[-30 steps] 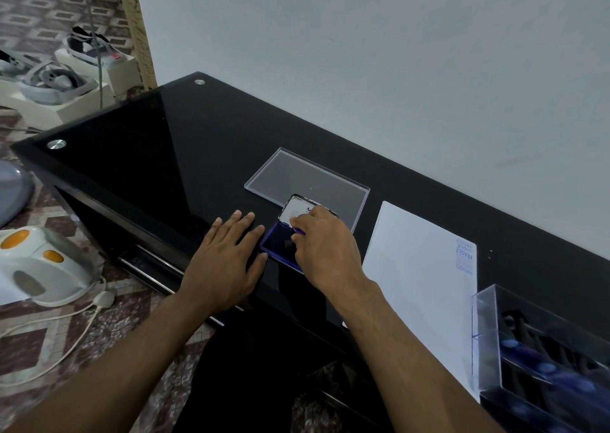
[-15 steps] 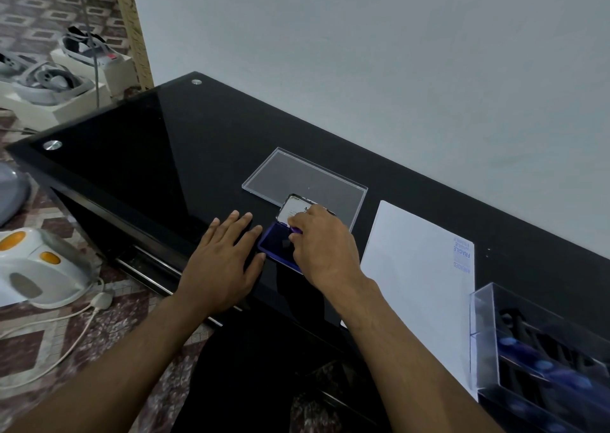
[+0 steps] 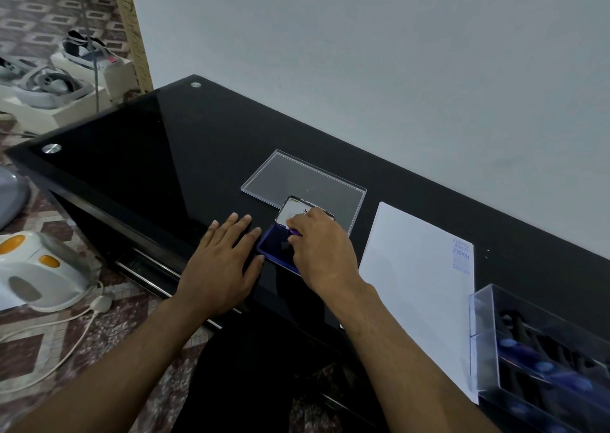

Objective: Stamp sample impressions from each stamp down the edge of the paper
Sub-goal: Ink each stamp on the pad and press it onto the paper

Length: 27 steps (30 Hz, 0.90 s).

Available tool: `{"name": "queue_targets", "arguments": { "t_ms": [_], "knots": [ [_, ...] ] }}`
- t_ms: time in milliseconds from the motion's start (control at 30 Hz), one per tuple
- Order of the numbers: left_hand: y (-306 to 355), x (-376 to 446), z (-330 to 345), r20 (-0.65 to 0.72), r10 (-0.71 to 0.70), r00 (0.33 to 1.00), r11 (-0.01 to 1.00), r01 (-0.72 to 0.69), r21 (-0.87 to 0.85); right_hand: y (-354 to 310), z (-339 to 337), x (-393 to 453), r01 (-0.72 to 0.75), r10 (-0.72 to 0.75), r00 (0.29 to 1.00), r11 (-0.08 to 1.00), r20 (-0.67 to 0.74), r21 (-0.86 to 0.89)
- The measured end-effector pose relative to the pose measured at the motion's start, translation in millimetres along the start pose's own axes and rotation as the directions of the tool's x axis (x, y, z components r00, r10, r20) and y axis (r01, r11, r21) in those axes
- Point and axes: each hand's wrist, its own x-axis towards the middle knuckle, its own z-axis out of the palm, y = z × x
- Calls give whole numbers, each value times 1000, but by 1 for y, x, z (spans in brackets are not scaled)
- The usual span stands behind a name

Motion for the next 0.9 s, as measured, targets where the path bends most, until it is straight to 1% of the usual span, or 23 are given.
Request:
{"name": "queue_targets", "arguments": {
  "t_ms": [133,200,267,400,600,700,900],
  "knots": [
    [-1,2,-1,15,-2,1000,999,3,-42,6,-3,-5,-31,35,999,995,-40,92],
    [0,5,-4,21,-20,1000,996,22,-83,11,-7,-10,-72,88,993,982,-85,177],
    [6,8,-6,9,-26,1000,994,27,-108,21,-12,-15,-86,119,983,972,-141,221],
    [34,20,-9,-9,12,1000,994,-13,-111,47,-23,-29,-97,135,968,979,-213,180],
    [96,41,-11,-42,136,990,974,-141,-176,92,-46,-56,-178,249,922,952,-298,247],
    [130,51,-7,-23,195,981,958,-196,-211,117,-55,-67,-238,318,890,935,-325,263],
    [187,69,12,33,277,960,941,-264,-211,166,-76,-88,-312,377,848,923,-373,225]
  ]
}}
